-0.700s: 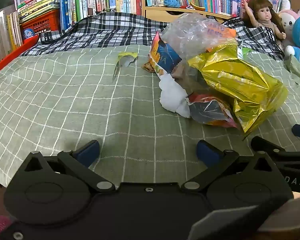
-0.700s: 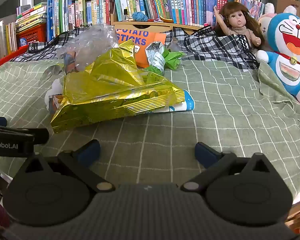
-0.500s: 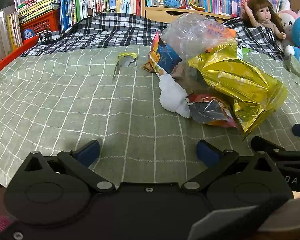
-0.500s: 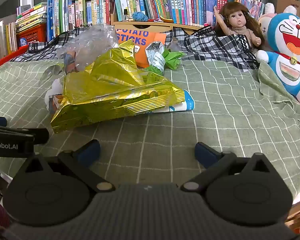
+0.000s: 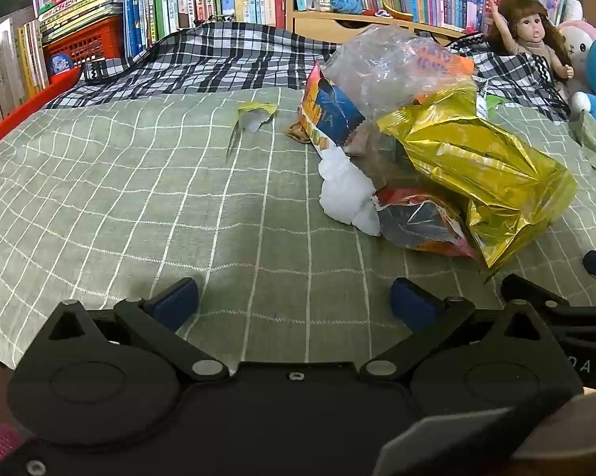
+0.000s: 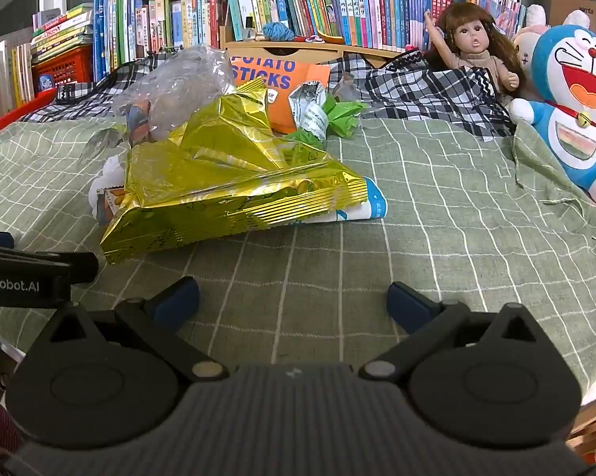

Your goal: Collect trash

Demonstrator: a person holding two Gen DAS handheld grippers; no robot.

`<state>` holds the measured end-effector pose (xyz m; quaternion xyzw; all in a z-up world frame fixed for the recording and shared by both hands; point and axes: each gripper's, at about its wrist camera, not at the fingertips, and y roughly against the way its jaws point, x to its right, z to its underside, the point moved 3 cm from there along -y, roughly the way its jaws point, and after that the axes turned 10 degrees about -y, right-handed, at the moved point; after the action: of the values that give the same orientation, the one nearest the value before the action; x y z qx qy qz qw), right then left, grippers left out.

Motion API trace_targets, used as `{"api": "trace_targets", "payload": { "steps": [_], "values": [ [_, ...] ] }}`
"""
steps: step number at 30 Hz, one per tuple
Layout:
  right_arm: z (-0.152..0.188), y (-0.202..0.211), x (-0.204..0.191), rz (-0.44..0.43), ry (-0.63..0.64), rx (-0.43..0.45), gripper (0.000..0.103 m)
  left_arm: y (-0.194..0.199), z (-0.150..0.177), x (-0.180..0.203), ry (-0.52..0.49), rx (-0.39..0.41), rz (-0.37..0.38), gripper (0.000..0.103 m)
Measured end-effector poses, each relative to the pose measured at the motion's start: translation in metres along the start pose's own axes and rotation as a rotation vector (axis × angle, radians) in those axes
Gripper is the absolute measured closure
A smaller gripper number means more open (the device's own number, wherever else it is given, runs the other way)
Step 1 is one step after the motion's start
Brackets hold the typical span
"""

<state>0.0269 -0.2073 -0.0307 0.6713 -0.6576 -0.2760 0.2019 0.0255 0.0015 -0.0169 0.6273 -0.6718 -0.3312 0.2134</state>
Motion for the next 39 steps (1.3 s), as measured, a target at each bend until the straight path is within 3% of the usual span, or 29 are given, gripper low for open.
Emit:
{"api": "trace_targets", "payload": {
  "steps": [39],
  "values": [
    [0.0006, -0.0001, -0.0003, 0.0, 0.0, 0.0, 0.0, -0.0035, 0.0008, 0.0007, 0.001, 0.003, -0.004, 0.0]
  ]
}}
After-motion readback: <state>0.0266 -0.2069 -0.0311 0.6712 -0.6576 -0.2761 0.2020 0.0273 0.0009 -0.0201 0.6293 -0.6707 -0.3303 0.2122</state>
